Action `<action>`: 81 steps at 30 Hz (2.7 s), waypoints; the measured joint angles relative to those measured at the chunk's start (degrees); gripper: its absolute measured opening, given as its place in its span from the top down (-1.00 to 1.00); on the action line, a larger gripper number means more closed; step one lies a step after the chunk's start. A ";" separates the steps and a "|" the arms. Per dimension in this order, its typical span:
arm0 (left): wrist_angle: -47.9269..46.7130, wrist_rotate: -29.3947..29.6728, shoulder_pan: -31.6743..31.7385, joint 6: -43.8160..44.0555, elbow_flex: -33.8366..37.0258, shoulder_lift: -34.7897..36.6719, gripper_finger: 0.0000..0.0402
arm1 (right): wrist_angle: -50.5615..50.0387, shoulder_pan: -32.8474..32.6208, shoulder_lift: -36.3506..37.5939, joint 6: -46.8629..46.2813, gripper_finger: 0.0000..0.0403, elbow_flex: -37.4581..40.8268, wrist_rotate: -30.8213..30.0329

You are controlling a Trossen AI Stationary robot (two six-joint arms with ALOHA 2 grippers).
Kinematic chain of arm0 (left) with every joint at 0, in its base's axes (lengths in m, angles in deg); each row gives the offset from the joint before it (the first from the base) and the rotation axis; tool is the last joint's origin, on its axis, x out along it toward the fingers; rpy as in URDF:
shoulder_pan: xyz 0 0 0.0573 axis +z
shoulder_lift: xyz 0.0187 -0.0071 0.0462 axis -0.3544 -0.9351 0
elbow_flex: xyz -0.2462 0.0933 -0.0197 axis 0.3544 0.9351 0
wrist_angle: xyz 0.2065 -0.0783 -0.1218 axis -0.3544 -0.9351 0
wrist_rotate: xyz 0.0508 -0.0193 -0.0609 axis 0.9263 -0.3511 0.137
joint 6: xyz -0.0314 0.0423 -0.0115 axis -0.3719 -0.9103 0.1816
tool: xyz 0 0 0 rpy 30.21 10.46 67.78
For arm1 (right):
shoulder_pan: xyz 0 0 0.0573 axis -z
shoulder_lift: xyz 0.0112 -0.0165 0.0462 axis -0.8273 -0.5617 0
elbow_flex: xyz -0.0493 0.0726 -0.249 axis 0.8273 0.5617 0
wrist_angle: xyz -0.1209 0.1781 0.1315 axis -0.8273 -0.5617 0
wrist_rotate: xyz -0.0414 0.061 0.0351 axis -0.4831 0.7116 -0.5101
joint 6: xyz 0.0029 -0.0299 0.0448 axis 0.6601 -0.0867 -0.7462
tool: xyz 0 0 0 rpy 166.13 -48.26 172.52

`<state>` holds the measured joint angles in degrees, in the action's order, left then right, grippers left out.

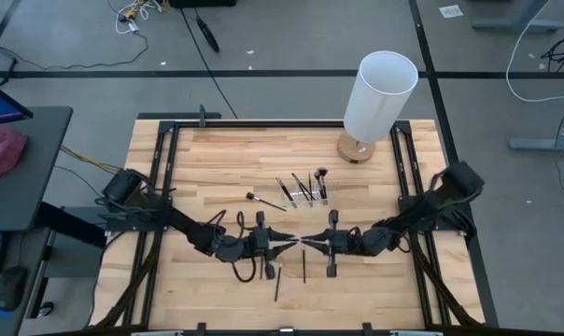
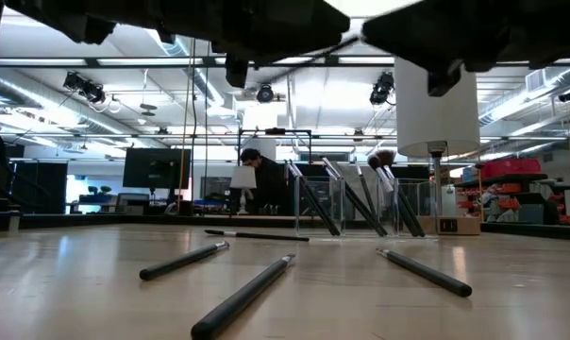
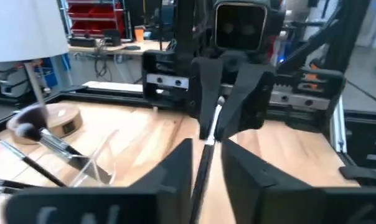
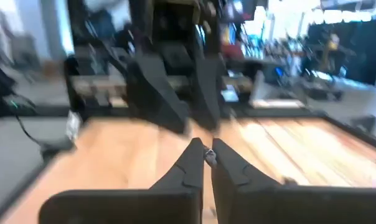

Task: Pick & Place Makeup Supplies
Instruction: Put the black makeup brush into the transparent organizer

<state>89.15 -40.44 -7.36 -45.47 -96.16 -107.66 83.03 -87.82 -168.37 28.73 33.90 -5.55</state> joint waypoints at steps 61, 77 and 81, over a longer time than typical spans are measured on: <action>-34.61 17.76 -7.30 14.51 0.00 9.16 0.04 | -108.79 45.80 16.95 -7.25 0.78 -27.32 37.78; -35.00 17.74 -7.30 15.61 0.00 9.16 0.04 | -104.49 45.84 17.81 -7.32 0.29 -27.28 36.17; -35.01 17.74 -7.30 15.60 0.00 9.16 0.04 | -104.90 45.82 21.00 -7.44 0.21 -27.28 33.87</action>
<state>54.14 -22.71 -14.66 -29.87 -96.16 -98.51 -21.87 -42.00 -147.37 21.29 6.62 28.32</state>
